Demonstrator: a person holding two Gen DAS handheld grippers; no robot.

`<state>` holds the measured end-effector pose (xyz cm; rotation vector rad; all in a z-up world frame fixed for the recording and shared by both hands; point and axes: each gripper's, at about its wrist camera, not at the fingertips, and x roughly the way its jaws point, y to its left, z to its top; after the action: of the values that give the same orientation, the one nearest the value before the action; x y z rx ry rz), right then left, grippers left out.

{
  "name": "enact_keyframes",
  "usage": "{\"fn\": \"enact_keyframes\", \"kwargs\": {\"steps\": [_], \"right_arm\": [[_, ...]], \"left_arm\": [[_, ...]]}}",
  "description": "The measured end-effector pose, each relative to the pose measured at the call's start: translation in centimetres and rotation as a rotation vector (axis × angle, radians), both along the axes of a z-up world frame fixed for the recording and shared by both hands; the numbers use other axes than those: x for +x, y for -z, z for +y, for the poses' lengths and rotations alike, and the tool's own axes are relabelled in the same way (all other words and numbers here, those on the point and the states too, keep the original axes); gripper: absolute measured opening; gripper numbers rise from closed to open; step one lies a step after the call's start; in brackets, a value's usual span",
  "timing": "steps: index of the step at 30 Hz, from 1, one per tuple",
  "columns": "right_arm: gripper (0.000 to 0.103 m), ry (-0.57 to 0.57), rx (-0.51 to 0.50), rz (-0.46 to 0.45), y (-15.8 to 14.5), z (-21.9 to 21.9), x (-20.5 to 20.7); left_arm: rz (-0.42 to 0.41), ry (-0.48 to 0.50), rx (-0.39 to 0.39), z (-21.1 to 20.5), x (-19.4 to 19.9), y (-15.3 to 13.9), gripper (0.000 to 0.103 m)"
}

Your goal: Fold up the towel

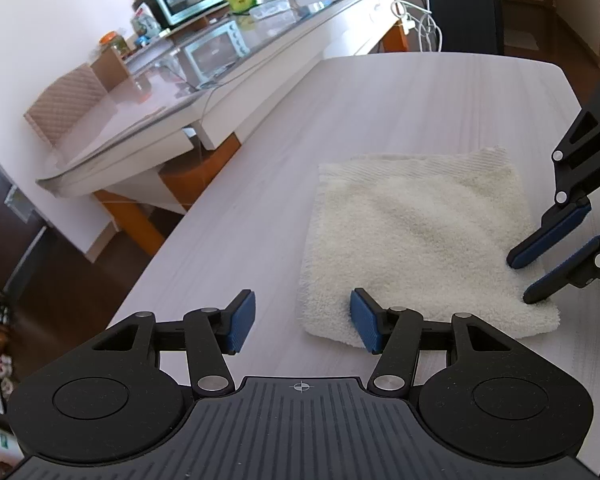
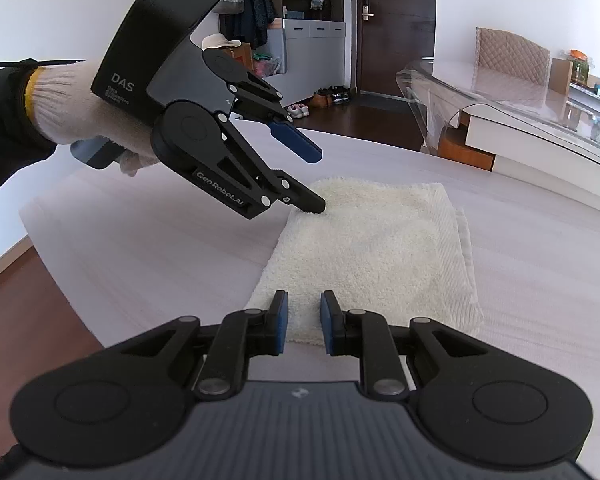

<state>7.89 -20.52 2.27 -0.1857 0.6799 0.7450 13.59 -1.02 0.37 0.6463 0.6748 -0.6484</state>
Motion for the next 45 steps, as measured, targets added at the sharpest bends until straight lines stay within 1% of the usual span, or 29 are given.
{"fn": "enact_keyframes", "kwargs": {"steps": [6, 10, 12, 13, 21, 23, 25, 27, 28, 31, 32, 33, 34, 36, 37, 39, 41, 43, 45], "right_arm": [[0.022, 0.018, -0.007, 0.002, 0.0, 0.4, -0.2], [0.022, 0.035, -0.01, 0.002, -0.1, 0.6, -0.4], [0.022, 0.044, -0.008, 0.003, -0.1, 0.6, -0.5], [0.022, 0.051, -0.005, 0.004, -0.1, 0.7, -0.6], [0.022, 0.085, 0.015, 0.008, 0.0, 2.1, -0.9], [0.022, 0.082, 0.026, 0.012, 0.0, 2.3, -0.9], [0.022, 0.073, 0.043, 0.026, -0.2, 1.9, -0.7], [0.025, 0.076, 0.083, 0.044, -0.6, 0.9, -0.5], [0.028, 0.083, 0.088, 0.034, -1.0, 0.3, -0.3], [0.028, 0.115, 0.09, -0.007, -2.0, -1.5, 0.1], [0.028, 0.13, 0.085, -0.019, -2.3, -2.4, 0.7], [0.028, 0.132, 0.073, -0.028, -2.4, -3.0, 1.4], [0.028, 0.131, 0.063, -0.038, -2.5, -3.3, 1.8], [0.028, 0.115, 0.038, -0.058, -2.5, -3.4, 2.5], [0.028, 0.089, 0.01, -0.076, -2.4, -3.4, 3.0], [0.026, 0.047, -0.046, -0.084, -1.9, -3.0, 3.6], [0.025, 0.033, -0.077, -0.081, -1.3, -2.9, 3.8], [0.025, 0.022, -0.086, -0.063, -0.8, -2.9, 3.8], [0.027, 0.026, -0.069, -0.053, -0.5, -3.1, 3.6]], "left_arm": [[0.003, 0.018, 0.011, 0.0, 0.1, 0.0, 0.058], [0.01, 0.04, 0.017, 0.1, 0.5, 0.0, 0.062], [0.013, 0.046, 0.018, 0.2, 0.8, 0.0, 0.066], [0.012, 0.049, 0.019, 0.2, 1.0, 0.0, 0.069], [0.018, 0.073, 0.029, 0.4, 2.5, 0.0, 0.078], [0.015, 0.069, 0.035, 0.4, 2.8, 0.1, 0.085], [0.013, 0.062, 0.034, 0.5, 3.0, 0.0, 0.088], [0.013, 0.045, 0.015, 0.8, 3.0, -0.2, 0.09], [0.008, 0.018, -0.014, 1.2, 2.9, -0.5, 0.092], [0.002, -0.08, -0.111, 2.6, 2.6, -1.3, 0.092], [0.001, -0.104, -0.128, 2.8, 2.6, -1.4, 0.092], [0.001, -0.13, -0.133, 2.9, 2.5, -1.4, 0.092], [0.001, -0.151, -0.122, 2.8, 2.6, -1.1, 0.092], [0.007, -0.165, -0.107, 2.6, 2.8, -0.6, 0.092], [0.015, -0.172, -0.1, 2.5, 3.1, -0.2, 0.092], [0.012, -0.175, -0.089, 2.4, 3.2, 0.0, 0.092], [0.003, -0.179, -0.081, 2.3, 3.6, 0.2, 0.093], [-0.001, -0.186, -0.084, 2.4, 4.0, 0.3, 0.094], [0.006, -0.19, -0.094, 2.5, 4.4, 0.4, 0.094]]}}
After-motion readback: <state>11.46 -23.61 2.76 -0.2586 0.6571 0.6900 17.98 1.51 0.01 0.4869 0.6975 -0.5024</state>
